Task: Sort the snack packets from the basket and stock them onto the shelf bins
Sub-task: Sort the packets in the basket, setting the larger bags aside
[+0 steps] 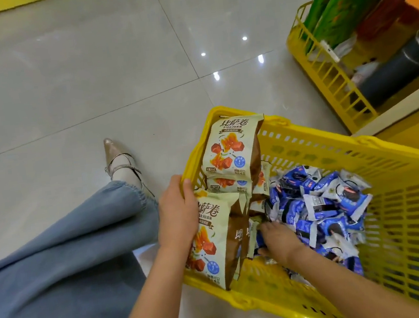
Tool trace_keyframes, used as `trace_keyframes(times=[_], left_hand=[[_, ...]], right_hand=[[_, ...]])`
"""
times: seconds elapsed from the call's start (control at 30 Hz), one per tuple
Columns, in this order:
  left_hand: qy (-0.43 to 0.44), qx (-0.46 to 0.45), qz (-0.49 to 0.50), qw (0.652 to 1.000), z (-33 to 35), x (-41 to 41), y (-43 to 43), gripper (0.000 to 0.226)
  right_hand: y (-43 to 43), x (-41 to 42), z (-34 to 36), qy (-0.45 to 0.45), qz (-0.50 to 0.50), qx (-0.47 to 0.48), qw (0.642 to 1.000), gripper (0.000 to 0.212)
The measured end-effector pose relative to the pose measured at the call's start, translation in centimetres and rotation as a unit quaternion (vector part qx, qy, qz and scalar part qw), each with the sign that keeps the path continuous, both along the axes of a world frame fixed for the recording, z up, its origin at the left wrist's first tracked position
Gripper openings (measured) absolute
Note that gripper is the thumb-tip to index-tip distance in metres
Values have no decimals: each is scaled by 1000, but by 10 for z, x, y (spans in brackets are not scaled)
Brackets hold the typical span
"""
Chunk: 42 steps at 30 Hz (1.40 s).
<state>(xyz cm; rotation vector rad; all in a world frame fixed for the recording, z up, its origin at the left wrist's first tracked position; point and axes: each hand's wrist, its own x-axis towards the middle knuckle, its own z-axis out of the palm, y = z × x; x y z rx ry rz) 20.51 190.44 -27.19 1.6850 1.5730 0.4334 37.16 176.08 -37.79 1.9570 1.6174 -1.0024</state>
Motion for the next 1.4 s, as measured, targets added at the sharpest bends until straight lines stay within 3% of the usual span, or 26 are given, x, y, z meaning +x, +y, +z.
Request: trace_keyframes(times=[0.13,0.27,0.6,0.73,0.83,0.93,1.0,1.07,1.2,1.3,1.4], left_hand=[[2,5,-2,1000,-3,1,1,24],[7,9,1,1000,-4,0,1,22],[4,-7,-6,1000,3,1,0,24],[-21,-43,0,999,8,0,1,23],[-25,-70,38,997,23,4,-1,31],[18,78,47,996,44,19,-12,32],[-11,191,17,981,60,38,-31,26],[-68,209,-51,974,67,62,-56,21],[-86,85,-195,973,33,109,-99,20],[-20,-62,-188,980,-16,136,-105,34],[67,-188,-147,969,-57,149,-101,58]], right_hand=[[-3,-1,-11,-52,56,-44,996,54],[-2,3,-8,-32,57,-43,997,49],[-20,-4,23,37,-42,-4,998,22],[-33,11,50,114,-144,68,981,15],[-47,40,79,128,-219,198,947,3],[-67,76,99,103,-299,297,901,6],[-80,98,103,54,-289,263,919,4],[-88,115,101,-18,-271,238,933,20],[-76,126,100,-59,-259,325,908,47],[-55,131,88,-69,-223,313,921,56],[-43,140,69,-73,-249,258,931,66]])
